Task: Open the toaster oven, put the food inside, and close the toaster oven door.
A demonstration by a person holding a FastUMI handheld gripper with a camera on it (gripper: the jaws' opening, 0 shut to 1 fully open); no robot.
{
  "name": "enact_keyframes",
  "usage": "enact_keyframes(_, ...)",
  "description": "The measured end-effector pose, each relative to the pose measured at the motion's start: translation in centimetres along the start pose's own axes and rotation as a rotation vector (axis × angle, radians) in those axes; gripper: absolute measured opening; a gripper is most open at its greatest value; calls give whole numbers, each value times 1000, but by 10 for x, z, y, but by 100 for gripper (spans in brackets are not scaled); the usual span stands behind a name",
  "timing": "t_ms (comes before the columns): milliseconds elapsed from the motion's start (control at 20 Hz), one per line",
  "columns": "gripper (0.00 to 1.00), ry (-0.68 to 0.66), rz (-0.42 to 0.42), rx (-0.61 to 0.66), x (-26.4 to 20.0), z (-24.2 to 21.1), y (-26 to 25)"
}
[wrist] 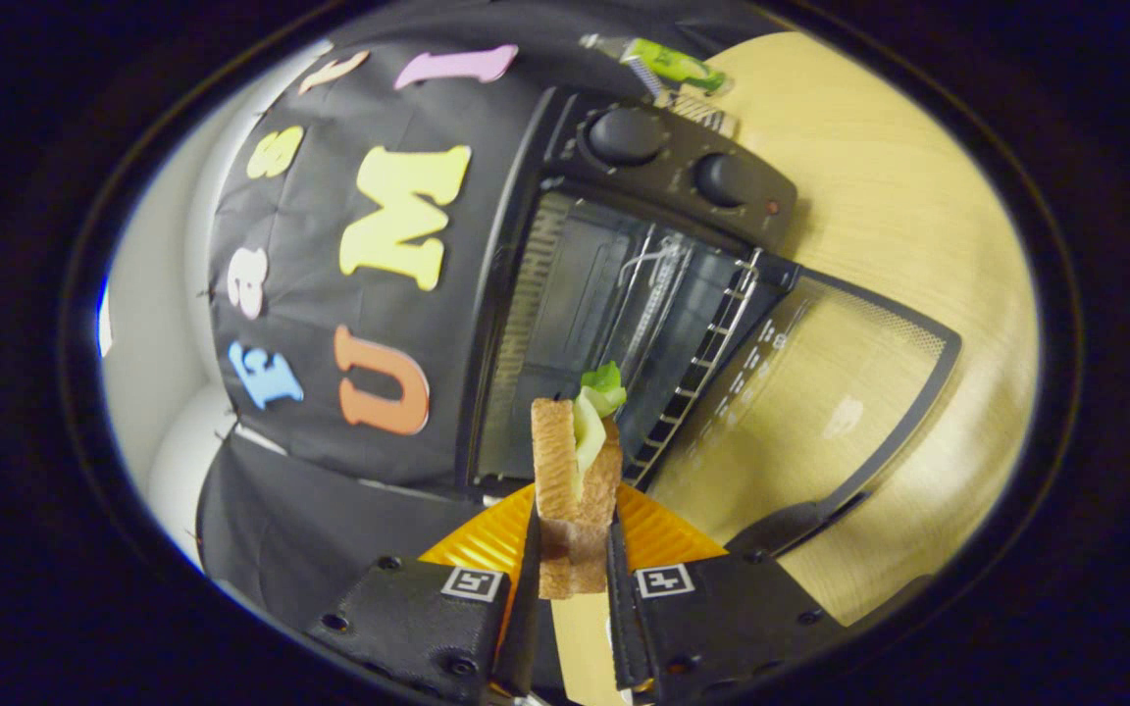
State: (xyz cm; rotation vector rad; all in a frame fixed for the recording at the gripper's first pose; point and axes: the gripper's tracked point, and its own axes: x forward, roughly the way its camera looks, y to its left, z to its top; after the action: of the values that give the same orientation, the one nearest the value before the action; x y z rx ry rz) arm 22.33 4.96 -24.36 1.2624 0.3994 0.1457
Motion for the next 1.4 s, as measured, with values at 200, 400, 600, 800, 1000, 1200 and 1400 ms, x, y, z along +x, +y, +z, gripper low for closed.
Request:
enact_keyframes(200,36,-95,22,56,30,19,-3)
enact_keyframes(400,36,-209,-8,5,58,38,-4)
enact_keyframes(600,36,-245,-61,-47,80,45,-2)
enact_keyframes(800,38,-217,-72,-142,107,50,2)
enact_keyframes(1000,42,-215,-64,-165,110,48,5)
enact_keyframes(1200,45,-163,-110,-251,111,41,0)
enact_keyframes(1400,56,-107,-98,-461,106,24,11)
